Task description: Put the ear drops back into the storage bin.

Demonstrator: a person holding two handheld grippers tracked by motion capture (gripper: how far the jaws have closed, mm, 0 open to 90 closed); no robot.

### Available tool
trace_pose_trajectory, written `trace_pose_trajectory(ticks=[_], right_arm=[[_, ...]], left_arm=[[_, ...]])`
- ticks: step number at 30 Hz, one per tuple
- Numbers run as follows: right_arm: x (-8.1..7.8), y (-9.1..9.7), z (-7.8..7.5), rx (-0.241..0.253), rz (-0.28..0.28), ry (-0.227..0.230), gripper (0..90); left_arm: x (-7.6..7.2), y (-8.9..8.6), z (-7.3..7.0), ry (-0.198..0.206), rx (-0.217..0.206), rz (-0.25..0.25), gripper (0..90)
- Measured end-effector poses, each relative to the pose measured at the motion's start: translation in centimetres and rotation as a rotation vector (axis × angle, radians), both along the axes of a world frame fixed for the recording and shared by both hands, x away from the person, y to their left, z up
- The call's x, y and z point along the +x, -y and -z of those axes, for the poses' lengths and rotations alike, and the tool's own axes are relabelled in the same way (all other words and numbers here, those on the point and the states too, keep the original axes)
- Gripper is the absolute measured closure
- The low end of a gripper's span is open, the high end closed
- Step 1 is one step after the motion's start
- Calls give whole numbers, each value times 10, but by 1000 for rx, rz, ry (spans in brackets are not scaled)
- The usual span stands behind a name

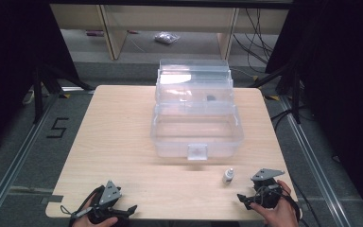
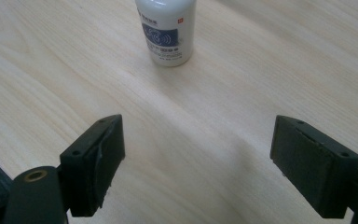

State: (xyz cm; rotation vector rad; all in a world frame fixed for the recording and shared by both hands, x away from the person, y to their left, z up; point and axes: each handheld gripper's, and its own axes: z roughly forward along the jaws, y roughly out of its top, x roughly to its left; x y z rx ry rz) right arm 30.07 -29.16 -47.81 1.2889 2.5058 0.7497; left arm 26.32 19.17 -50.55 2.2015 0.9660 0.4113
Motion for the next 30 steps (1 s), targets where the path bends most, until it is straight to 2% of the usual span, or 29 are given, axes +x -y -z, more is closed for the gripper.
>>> trace_pose_trajectory(ticks=[4, 7, 9, 10, 11, 12, 13, 15, 16, 17, 18, 19, 25, 26, 28, 30], right_arm=[[1, -1, -4, -11, -10, 1, 185], [3, -4, -7, -30, -43, -6, 187], [4, -6, -9, -34, -43, -6, 191], [4, -7, -13, -38, -40, -36, 193], [4, -10, -14, -19, -18, -46, 193], [7, -8, -15, -38, -47, -27, 193], [8, -8, -18, -39, -46, -45, 194], [12, -9, -21, -58, -68, -33, 196], [12, -10, -23, -60, -52, -65, 197], [14, -11, -24, -74, -70, -51, 197], [15, -12, -26, -77, -70, -68, 198], [19, -14, -29, -90, -92, -61, 198], [26, -22, -40, -115, -111, -96, 193], [30, -23, -42, -133, -122, -79, 193], [34, -26, -43, -142, -117, -97, 191], [37, -30, -46, -149, -136, -100, 187]], left_arm=[[0, 1, 0, -3, -2, 11, 149], [0, 0, 0, 5, 5, 1, 149], [0, 0, 0, 0, 15, -5, 149], [1, 0, 1, -4, 3, -4, 149], [0, 0, 1, -4, 1, -2, 149], [0, 1, 2, 3, 8, -14, 149], [1, 0, 1, -1, 11, 7, 149], [0, 0, 1, -6, -1, 5, 149], [1, -2, -1, -19, 32, 28, 149], [1, -2, -1, -10, 35, 30, 148], [1, -2, -1, -11, 34, 27, 149], [1, 0, 1, -2, -7, -3, 148], [1, 0, 1, -1, -6, -3, 149], [1, -2, 0, -10, 27, 26, 149], [2, -3, -1, -10, 42, 37, 149], [2, -3, -1, -11, 45, 42, 149]])
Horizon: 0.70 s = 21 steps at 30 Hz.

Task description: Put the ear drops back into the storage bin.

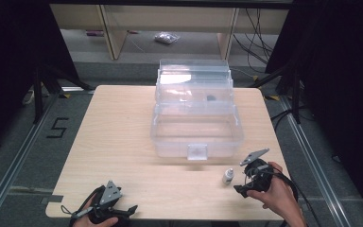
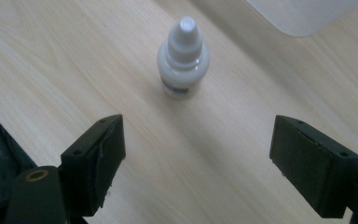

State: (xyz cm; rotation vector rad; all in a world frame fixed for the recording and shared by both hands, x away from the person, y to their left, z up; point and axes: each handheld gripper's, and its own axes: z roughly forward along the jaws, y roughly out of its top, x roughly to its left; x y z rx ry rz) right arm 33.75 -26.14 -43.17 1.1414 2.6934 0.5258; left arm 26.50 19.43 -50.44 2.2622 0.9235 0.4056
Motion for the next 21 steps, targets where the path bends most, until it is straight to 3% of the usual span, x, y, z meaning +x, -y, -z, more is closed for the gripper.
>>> trace_pose_trajectory(ticks=[7, 8, 9, 12, 13, 14, 16, 17, 18, 19, 20, 21], right_arm=[[11, -16, -3, -40, -45, -15, 194], [13, -18, -3, -46, -37, -18, 195], [15, -18, -2, -54, -62, -2, 198], [17, -23, 2, -63, -76, -20, 220], [18, -24, 3, -69, -79, -18, 228], [19, -25, 3, -72, -82, -23, 245], [21, -28, 4, -72, -105, -19, 264], [21, -30, 5, -77, -83, -33, 269], [24, -30, 6, -77, -111, -21, 287], [24, -32, 5, -78, -104, -29, 303], [26, -32, 6, -83, -116, -20, 315], [27, -34, 7, -85, -112, -30, 320]], left_arm=[[0, 0, 0, -3, -7, -8, 149], [0, 1, 1, -3, -15, -13, 149], [0, 4, 3, 4, -52, -45, 149], [-1, 3, 3, 5, -52, -39, 149], [-1, 1, 1, 6, -22, -11, 149], [0, 3, 2, 16, -33, -37, 149], [-1, 3, 2, 1, -52, -38, 149], [0, 0, 0, 3, -3, -1, 149], [0, 1, 1, 3, -11, -6, 148], [0, 1, 1, 2, -9, -5, 149], [-1, 4, 3, 4, -54, -46, 149], [0, 3, 3, 11, -46, -40, 148]])
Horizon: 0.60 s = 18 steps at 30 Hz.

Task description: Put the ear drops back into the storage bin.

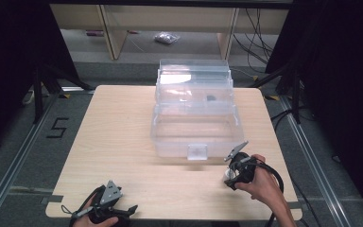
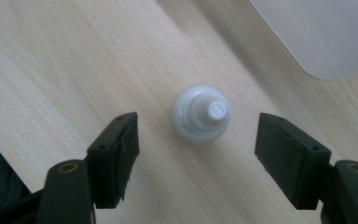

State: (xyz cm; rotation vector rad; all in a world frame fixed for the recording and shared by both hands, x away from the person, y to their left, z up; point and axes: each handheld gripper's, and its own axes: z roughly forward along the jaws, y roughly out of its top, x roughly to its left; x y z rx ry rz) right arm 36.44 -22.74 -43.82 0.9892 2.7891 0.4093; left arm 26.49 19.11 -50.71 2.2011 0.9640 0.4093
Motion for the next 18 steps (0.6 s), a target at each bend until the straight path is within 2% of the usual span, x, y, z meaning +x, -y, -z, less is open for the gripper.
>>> trace_pose_trajectory(ticks=[3, 15, 18], right_arm=[[4, -4, 2, -32, -7, -5, 362], [14, -14, 6, -96, -64, -26, 476], [15, -17, 8, -92, -61, -52, 510]], left_arm=[[0, 0, 0, 1, -2, 1, 149], [0, 0, 0, -7, -9, -3, 149], [0, 0, 0, 0, -4, 2, 148]])
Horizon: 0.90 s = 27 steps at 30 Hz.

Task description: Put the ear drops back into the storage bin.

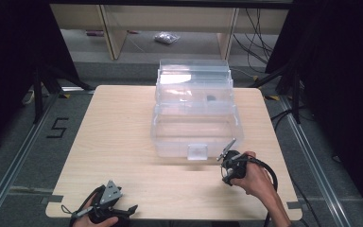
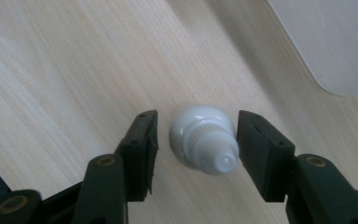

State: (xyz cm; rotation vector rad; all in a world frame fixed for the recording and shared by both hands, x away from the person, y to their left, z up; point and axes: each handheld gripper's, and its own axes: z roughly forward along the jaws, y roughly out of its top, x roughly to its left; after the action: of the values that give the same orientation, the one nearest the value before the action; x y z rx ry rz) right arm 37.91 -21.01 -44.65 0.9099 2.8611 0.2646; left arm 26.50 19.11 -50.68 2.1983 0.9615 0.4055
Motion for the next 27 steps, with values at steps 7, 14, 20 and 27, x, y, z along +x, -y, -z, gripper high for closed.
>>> trace_pose_trajectory(ticks=[7, 14, 20, 27], right_arm=[[3, -1, 1, -21, -17, -6, 595], [3, -7, -1, -49, -4, -26, 600], [5, -8, -16, -42, -46, -34, 600], [10, -7, -27, -18, -53, -23, 601]], left_arm=[[0, 0, 0, -2, 5, 3, 148], [1, -3, -2, -10, 38, 30, 149], [1, -3, -2, -8, 37, 29, 149], [0, 0, 0, 0, 3, 2, 149]])
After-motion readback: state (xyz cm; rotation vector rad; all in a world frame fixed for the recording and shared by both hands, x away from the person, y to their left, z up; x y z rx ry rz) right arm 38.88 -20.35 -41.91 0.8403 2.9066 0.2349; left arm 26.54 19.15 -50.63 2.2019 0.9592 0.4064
